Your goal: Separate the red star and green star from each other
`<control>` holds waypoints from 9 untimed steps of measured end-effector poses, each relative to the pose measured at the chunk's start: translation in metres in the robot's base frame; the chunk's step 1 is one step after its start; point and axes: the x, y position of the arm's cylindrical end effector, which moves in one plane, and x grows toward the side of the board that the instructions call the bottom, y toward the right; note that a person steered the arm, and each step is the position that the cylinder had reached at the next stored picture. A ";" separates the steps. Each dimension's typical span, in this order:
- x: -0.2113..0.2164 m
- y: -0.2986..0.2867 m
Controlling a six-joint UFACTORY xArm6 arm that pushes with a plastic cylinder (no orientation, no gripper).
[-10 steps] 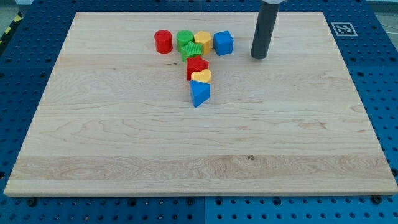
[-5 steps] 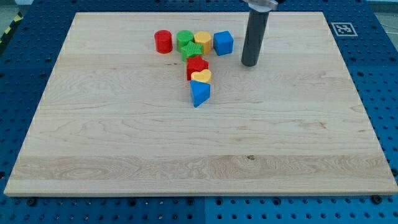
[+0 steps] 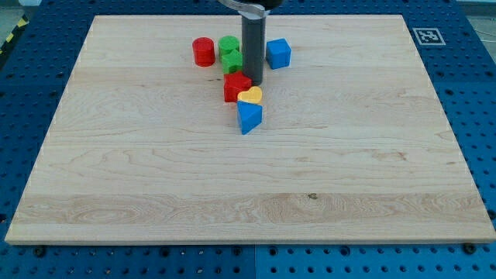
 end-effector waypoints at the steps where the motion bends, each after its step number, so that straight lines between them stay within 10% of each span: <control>1: -0.015 -0.026; 6: -0.010 -0.095; 9: 0.076 -0.089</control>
